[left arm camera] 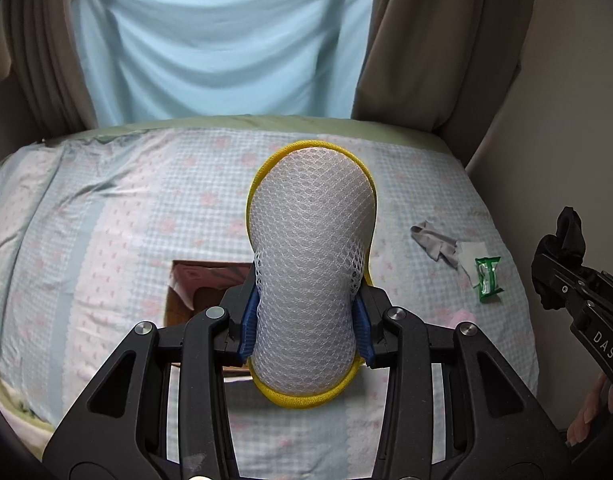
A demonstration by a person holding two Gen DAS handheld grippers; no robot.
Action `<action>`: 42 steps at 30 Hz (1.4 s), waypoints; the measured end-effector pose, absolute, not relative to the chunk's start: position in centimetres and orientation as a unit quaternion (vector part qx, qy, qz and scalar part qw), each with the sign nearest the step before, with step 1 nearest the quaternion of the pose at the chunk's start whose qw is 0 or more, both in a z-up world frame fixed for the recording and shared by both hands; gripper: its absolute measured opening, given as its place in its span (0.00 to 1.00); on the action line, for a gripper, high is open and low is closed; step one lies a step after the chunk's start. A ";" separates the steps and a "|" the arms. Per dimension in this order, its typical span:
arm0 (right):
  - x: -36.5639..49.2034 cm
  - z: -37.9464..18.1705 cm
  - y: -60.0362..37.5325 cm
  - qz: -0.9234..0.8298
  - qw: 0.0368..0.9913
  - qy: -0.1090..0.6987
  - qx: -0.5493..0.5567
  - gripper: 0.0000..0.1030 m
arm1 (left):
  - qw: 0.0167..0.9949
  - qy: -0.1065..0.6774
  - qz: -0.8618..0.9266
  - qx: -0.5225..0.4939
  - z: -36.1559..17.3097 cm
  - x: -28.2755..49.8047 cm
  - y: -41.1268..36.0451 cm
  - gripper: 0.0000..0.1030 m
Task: Organize soft objects
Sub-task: 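Carry the pad and sock over the box and open both tools to release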
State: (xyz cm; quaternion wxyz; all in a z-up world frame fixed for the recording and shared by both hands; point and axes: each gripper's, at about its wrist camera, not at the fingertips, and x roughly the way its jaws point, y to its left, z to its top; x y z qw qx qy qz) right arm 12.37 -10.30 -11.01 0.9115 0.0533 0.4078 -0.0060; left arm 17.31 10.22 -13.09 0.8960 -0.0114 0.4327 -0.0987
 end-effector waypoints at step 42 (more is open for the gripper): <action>28.3 -36.2 1.1 0.042 0.687 0.719 0.096 0.20 | 0.715 0.683 -0.114 0.091 -38.0 30.8 18.1 0.43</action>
